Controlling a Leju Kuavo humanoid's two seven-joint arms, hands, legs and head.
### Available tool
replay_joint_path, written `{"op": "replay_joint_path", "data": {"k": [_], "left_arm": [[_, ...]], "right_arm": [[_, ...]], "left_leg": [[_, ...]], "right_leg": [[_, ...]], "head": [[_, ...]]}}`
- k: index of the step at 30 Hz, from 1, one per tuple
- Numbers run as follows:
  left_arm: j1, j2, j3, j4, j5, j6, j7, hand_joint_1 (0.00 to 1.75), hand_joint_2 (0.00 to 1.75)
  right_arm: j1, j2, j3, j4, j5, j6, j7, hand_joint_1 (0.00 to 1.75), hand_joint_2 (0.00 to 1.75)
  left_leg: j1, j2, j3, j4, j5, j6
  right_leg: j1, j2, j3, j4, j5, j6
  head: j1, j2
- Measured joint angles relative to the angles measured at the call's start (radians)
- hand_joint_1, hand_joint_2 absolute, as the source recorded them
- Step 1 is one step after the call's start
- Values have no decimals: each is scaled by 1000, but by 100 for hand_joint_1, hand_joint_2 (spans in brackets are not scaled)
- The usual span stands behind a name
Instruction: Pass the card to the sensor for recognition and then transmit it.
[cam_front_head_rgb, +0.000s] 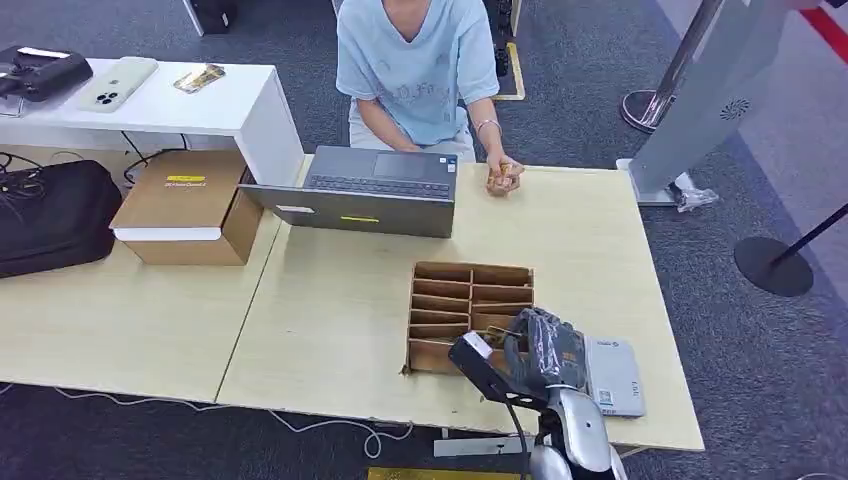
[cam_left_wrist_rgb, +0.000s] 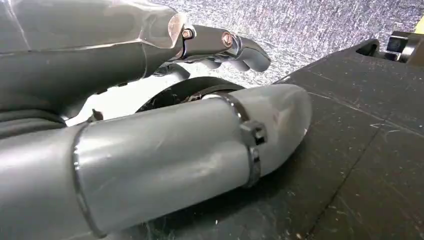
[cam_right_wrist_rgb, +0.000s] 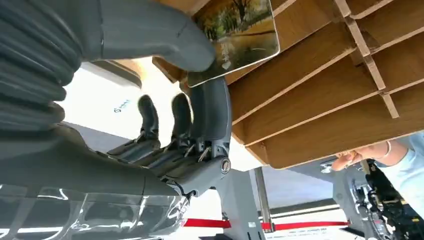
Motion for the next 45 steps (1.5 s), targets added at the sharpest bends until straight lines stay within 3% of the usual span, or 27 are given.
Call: {"op": "replay_joint_path", "data": {"k": [6,12,18,20,21,29,30,31,45], "left_arm": [[0,0,0,0,-1,-1,0,0,0],[0,0,0,0,-1,-1,0,0,0],[0,0,0,0,-1,-1,0,0,0],[0,0,0,0,-1,-1,0,0,0],[0,0,0,0,-1,-1,0,0,0],[0,0,0,0,0,2,0,0,0],[0,0,0,0,0,2,0,0,0],[0,0,0,0,0,2,0,0,0],[4,0,0,0,3,10,0,0,0]], "right_arm": [[1,-2,-2,0,0,0,1,91,175],[1,-3,-6,0,0,0,1,108,175],[1,-3,-8,0,1,0,1,108,175],[0,-3,-8,0,1,0,-2,115,175],[0,-3,-8,0,2,0,-2,110,175],[-7,-3,-8,9,2,1,-10,140,175],[-8,-3,-8,10,2,1,-11,164,175],[-9,-3,-8,11,2,1,-13,175,175],[-24,-3,-8,25,2,5,-15,175,175]], "left_leg": [[0,0,0,0,0,0],[0,0,0,0,0,0],[0,0,0,0,0,0],[0,0,0,0,0,0],[0,0,0,0,0,0],[0,0,0,0,0,0],[0,0,0,0,0,0],[0,0,0,0,0,0],[0,0,0,0,0,0]], "right_leg": [[0,0,0,0,0,0],[0,0,0,0,0,0],[0,0,0,0,0,0],[0,0,0,0,0,0],[0,0,0,0,0,0],[0,0,0,0,0,0],[0,0,0,0,0,0],[0,0,0,0,0,0],[0,0,0,0,0,0]], "head": [[0,0],[0,0],[0,0],[0,0],[0,0],[0,0],[0,0],[0,0],[0,0]]}}
